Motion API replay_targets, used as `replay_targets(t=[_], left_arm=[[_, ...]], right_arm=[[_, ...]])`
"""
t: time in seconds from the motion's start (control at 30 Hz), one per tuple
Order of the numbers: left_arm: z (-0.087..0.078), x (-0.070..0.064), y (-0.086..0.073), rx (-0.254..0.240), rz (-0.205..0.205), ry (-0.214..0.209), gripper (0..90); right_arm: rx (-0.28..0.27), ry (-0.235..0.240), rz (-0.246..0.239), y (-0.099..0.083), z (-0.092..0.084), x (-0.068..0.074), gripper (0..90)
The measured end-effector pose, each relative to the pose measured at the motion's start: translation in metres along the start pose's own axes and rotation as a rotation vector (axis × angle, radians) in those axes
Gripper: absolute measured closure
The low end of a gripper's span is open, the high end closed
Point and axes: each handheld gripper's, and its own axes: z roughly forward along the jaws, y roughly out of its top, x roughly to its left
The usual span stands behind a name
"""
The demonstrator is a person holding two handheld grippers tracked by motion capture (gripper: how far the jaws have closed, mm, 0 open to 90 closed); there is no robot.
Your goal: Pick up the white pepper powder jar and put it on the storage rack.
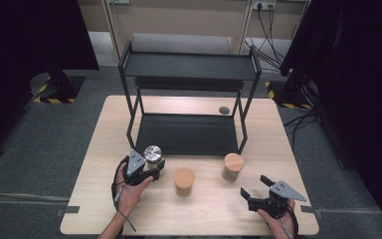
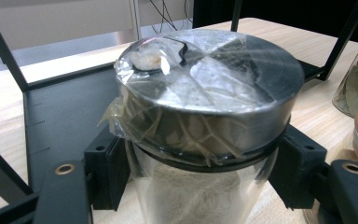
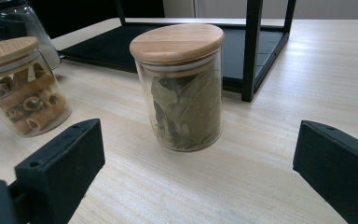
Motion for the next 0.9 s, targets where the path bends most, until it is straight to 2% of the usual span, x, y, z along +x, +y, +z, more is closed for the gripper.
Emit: replay_targets(t=[0.9], left_arm=[[0.014,0.009,0.018,0.009,-0.014,-0.001,31.1]], right_arm=[[-0.001,0.000,0.005,0.000,0.000,0.000,2.5]])
